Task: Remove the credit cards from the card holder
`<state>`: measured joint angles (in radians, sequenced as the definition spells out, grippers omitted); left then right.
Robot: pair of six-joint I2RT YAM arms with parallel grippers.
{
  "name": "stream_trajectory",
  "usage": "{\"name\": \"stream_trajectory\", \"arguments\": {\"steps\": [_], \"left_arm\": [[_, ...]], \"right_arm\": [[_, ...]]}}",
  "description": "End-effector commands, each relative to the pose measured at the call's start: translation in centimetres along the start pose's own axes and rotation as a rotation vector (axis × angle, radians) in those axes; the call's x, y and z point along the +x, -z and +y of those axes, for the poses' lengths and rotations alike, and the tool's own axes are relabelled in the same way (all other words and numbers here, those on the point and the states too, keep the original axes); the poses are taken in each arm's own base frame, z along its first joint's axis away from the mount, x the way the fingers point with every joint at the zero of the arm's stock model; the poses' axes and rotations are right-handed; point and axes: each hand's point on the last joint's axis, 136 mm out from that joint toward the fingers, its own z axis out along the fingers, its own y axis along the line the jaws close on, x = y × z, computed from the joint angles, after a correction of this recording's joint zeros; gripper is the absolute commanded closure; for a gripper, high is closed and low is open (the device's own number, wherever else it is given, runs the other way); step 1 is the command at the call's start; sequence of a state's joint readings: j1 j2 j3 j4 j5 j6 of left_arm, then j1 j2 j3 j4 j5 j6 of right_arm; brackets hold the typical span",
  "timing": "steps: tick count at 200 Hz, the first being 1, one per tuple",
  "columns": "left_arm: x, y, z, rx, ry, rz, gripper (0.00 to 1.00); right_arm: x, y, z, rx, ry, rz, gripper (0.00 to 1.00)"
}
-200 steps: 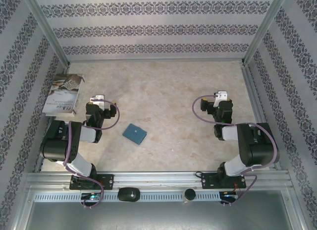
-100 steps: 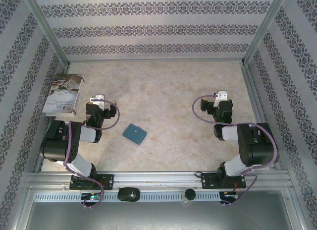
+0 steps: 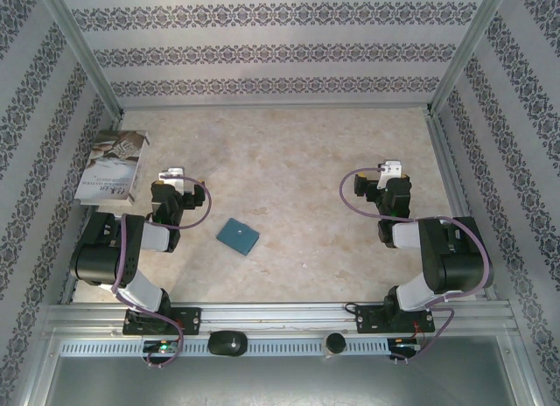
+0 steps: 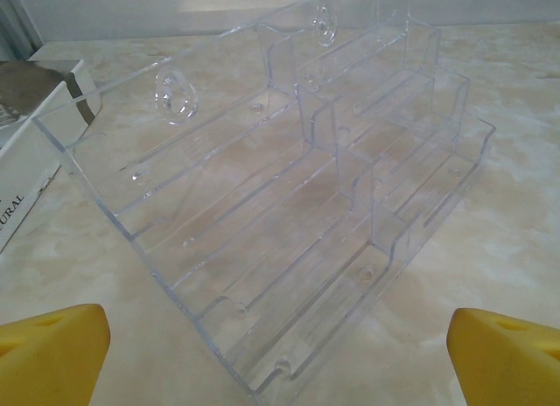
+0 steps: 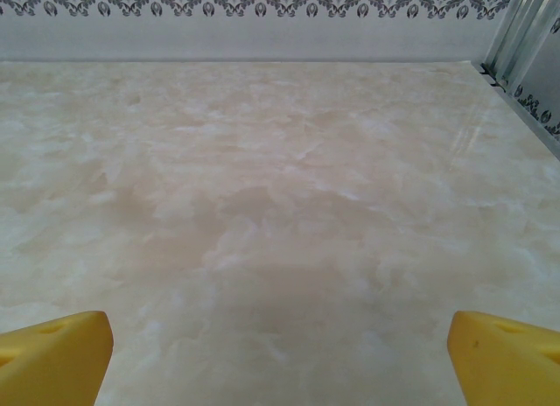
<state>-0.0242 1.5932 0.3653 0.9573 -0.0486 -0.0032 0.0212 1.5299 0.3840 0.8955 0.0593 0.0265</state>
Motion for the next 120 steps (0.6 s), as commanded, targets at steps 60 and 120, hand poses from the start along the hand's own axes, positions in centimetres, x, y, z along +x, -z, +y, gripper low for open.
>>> {"name": "stream_trajectory", "arguments": {"steps": [60,120], "left_arm": [[-8.8,6.9,2.4,-0.245,0.161,-0.209,0.01],[-12.5,13.4,7.2,-0.238,0.842,-0.565,0.01]], "right_arm": [[-4.9,1.1,0.0,0.161,0.086,0.014,0.02],[-7.1,1.5,-0.6,0.165,-0.622,0.053,0.02]]}}
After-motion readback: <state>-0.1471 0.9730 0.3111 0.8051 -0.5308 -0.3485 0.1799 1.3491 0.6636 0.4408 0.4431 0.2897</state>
